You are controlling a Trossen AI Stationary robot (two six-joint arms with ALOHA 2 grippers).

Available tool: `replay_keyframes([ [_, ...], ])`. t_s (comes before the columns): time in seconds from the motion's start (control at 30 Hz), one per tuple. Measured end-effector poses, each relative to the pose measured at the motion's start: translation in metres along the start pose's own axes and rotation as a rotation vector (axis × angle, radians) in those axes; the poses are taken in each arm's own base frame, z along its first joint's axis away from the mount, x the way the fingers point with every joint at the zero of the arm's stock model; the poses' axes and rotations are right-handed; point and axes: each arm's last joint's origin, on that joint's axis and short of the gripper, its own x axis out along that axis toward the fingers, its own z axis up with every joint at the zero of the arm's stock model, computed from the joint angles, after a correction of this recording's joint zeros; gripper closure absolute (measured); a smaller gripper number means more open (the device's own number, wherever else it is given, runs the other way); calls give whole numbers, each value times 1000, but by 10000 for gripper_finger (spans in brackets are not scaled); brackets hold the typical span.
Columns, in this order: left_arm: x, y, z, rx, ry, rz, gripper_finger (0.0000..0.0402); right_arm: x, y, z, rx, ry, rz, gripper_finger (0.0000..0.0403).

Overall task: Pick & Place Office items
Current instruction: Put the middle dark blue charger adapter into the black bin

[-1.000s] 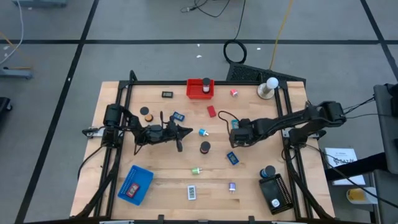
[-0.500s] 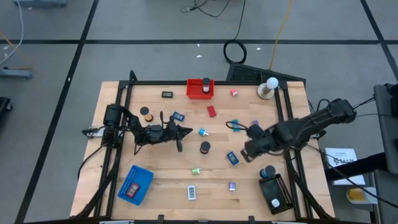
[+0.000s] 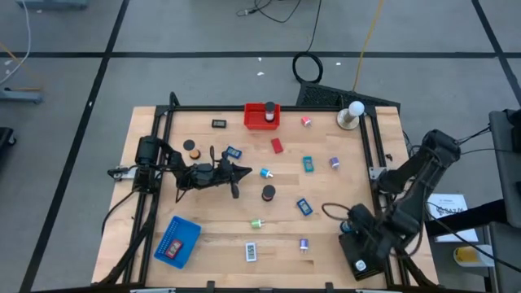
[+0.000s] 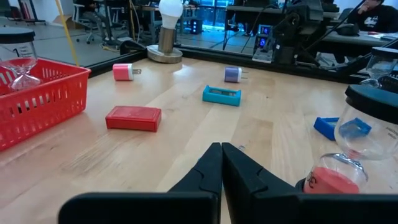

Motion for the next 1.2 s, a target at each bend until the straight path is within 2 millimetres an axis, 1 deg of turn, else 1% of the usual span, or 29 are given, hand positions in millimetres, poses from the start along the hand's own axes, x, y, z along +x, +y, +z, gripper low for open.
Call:
replay_keyframes([
  [0.1,0,0,0,-2,0,0,387,8,-1,-13,26,45,-59,266],
  [0.2,0,0,0,-2,0,-2,395,16,-2,-25,40,77,-119,265],
  [0.27,0,-1,0,-2,1,-9,398,21,-3,-31,44,91,-149,265],
  [0.37,0,-1,0,-3,2,-11,391,27,-2,-36,40,120,-198,265],
  [0.5,-1,-4,0,1,0,-22,388,37,-3,-37,28,116,-211,265],
  [0.63,-1,-4,0,4,-1,-24,398,56,-5,-38,20,162,-192,265],
  [0.73,-1,-4,0,4,-1,-24,391,70,-7,-39,20,204,-175,265],
  [0.8,-1,-4,0,4,-2,-19,387,75,-8,-39,20,212,-163,265],
  [0.9,-1,-4,0,4,-2,-17,387,77,-9,-39,14,234,-174,265],
  [1.03,-1,-4,0,5,-3,-17,398,77,-10,-39,5,248,-185,266],
  [1.2,-1,-4,0,5,-3,-17,387,81,-10,-42,-5,244,-199,266],
])
